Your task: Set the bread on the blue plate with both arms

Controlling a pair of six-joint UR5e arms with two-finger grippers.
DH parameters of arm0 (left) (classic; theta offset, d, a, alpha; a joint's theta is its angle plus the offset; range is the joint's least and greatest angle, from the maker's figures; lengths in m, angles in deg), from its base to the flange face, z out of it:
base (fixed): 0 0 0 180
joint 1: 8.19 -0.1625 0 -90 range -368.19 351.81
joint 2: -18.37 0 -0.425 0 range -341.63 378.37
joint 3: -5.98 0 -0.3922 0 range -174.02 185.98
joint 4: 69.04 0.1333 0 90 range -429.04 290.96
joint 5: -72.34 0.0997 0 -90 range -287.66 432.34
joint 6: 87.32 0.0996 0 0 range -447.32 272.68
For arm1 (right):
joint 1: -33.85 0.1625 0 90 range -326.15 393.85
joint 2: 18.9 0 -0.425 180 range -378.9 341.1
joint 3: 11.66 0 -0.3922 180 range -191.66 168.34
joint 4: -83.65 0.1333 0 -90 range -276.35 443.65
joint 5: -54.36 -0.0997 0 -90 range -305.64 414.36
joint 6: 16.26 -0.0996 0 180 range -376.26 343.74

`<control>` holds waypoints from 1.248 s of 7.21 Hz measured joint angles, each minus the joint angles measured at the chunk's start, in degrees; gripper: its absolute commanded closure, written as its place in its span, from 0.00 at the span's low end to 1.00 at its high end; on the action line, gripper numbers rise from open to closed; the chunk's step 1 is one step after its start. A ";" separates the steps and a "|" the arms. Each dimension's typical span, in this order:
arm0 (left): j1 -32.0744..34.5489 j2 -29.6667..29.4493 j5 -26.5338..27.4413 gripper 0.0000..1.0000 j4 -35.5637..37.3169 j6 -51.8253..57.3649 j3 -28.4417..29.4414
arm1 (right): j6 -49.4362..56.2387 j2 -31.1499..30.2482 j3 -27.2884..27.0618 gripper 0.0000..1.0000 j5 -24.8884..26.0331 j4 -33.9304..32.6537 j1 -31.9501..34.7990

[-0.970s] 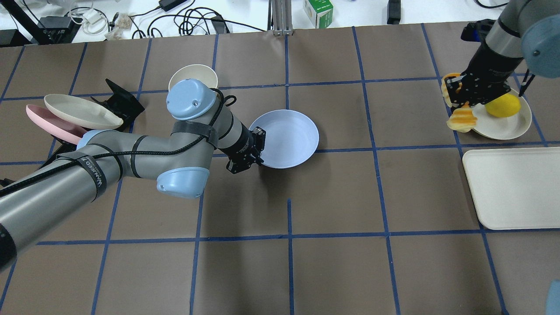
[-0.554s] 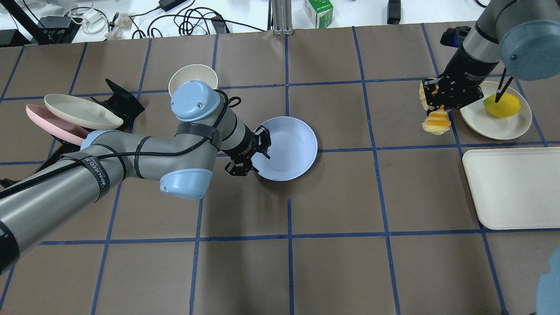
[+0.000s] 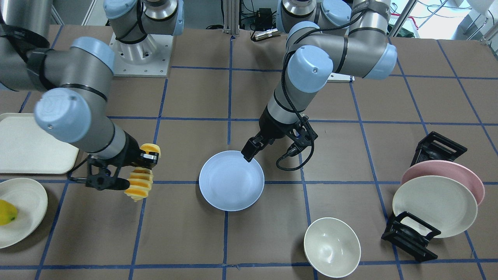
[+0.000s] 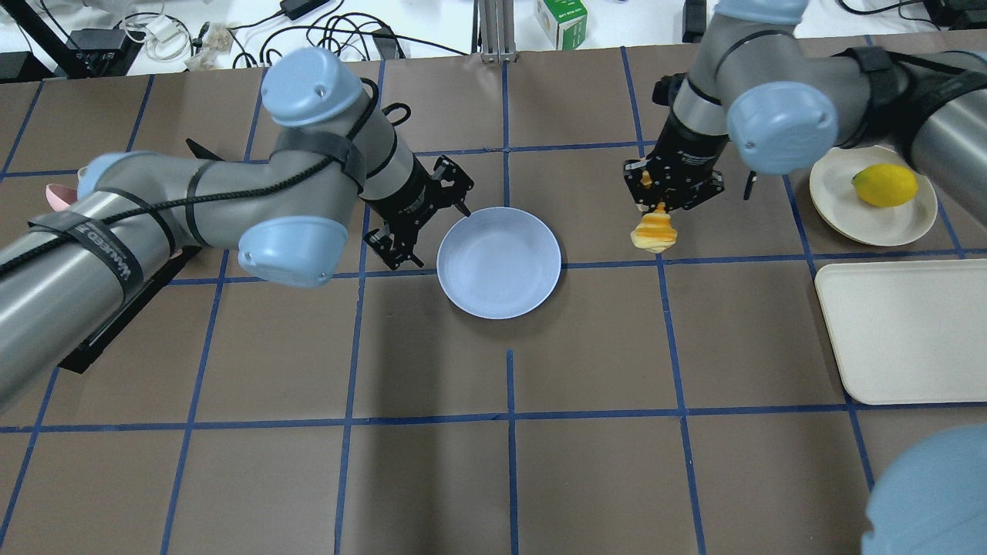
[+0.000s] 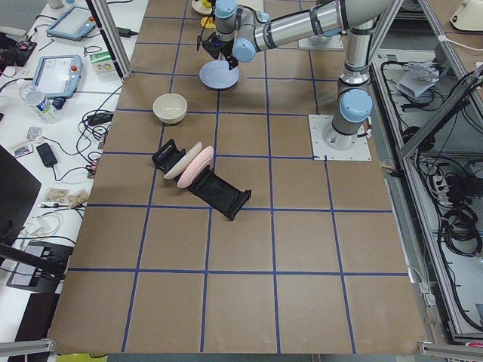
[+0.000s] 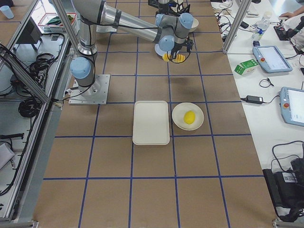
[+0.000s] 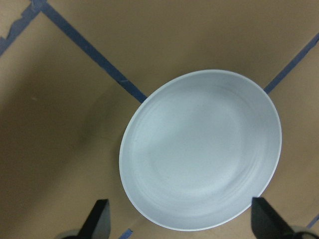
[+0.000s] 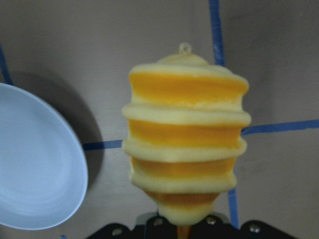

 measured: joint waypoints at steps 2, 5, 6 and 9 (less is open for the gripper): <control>-0.42 3.63 2.55 0.00 -17.77 7.53 9.67 | -7.51 3.59 -0.05 1.00 0.32 -8.45 9.17; -6.28 7.36 4.32 0.00 -31.72 26.13 14.11 | -12.01 5.67 -2.31 0.88 0.38 -12.39 16.51; -7.77 8.11 7.36 0.00 -32.39 32.86 14.33 | -12.18 5.81 -4.07 0.04 0.14 -13.34 17.01; -7.41 8.86 13.00 0.00 -26.24 40.23 13.88 | -12.13 6.02 -5.25 0.00 0.05 -17.11 16.98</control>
